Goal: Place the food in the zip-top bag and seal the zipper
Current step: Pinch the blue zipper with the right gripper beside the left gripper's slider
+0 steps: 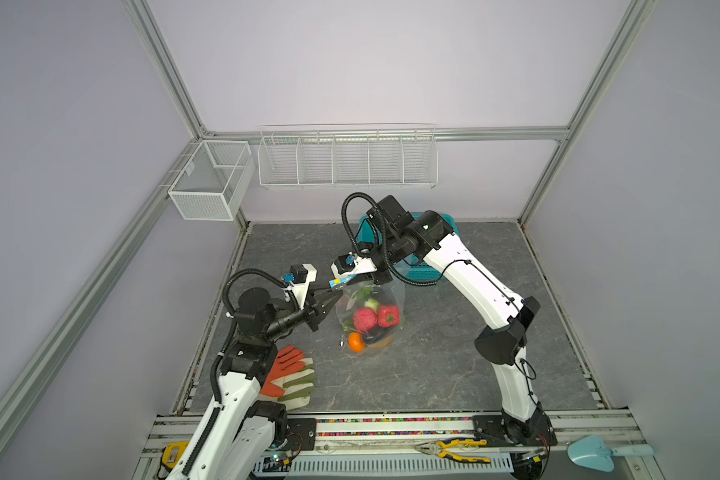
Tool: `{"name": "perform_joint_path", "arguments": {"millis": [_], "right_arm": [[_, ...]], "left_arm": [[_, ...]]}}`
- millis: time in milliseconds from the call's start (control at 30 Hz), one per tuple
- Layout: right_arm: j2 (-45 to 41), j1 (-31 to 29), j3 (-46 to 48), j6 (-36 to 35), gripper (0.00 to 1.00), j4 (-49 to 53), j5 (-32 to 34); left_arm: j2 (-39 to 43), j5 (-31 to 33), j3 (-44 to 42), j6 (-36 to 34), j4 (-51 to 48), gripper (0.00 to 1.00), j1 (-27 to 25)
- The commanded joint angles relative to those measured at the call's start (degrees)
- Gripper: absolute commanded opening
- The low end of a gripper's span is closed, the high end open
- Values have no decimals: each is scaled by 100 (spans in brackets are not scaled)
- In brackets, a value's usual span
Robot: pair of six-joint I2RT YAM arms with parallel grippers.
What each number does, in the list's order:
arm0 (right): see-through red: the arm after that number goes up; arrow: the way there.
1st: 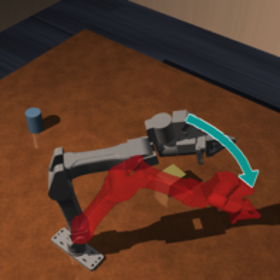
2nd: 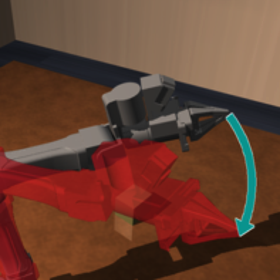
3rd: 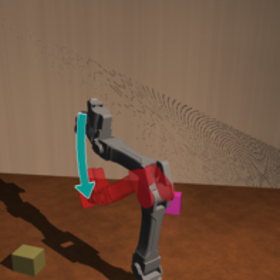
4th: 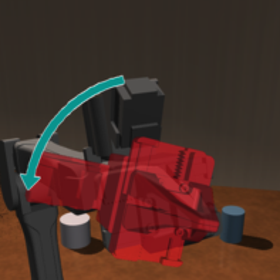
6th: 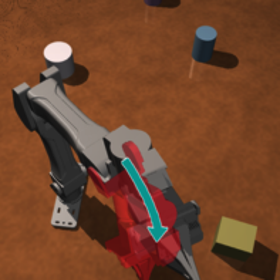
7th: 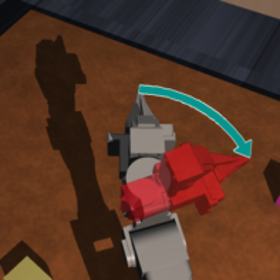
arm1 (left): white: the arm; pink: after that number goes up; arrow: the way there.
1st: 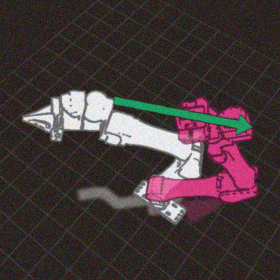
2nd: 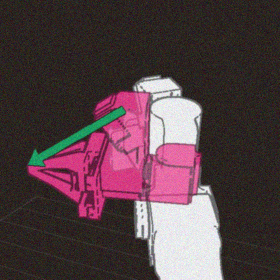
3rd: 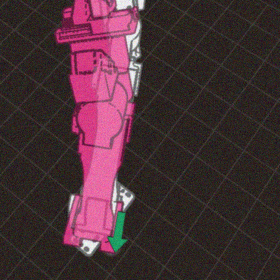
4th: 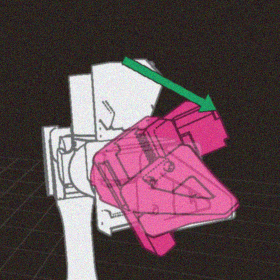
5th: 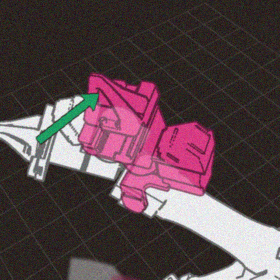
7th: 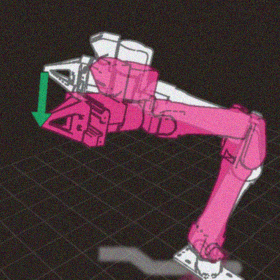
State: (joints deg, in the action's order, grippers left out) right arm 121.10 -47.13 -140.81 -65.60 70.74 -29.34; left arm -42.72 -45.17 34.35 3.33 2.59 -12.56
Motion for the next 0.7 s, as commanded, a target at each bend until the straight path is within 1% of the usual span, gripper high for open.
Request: {"name": "perform_joint_path", "arguments": {"millis": [0,133,233,300,367,467,533,600,667], "right_arm": [[-157,-33,89,39,21,100,-88],[-187,-32,99,47,18,115,-32],[-210,-27,124,58,18,101,-10],[-227,-26,156,65,18,73,-1],[-253,-25,214,85,18,26,-1],[-297,-29,265,107,18,-57,-1],[-314,-24,265,121,18,-67,-1],[-330,-24,270,128,18,-88,14],[-337,-24,265,147,18,-123,11]], "left_arm": [[85,175,177,-138,-119,38,-23],[121,129,286,-269,-230,37,-27],[158,122,314,-320,-202,33,-23],[188,122,288,-203,-34,28,-19],[177,81,268,-71,119,26,-25],[178,17,257,0,172,20,-26],[190,18,261,-16,130,12,-21],[216,23,259,-34,94,7,-21],[230,23,252,-40,84,4,-27]]}}
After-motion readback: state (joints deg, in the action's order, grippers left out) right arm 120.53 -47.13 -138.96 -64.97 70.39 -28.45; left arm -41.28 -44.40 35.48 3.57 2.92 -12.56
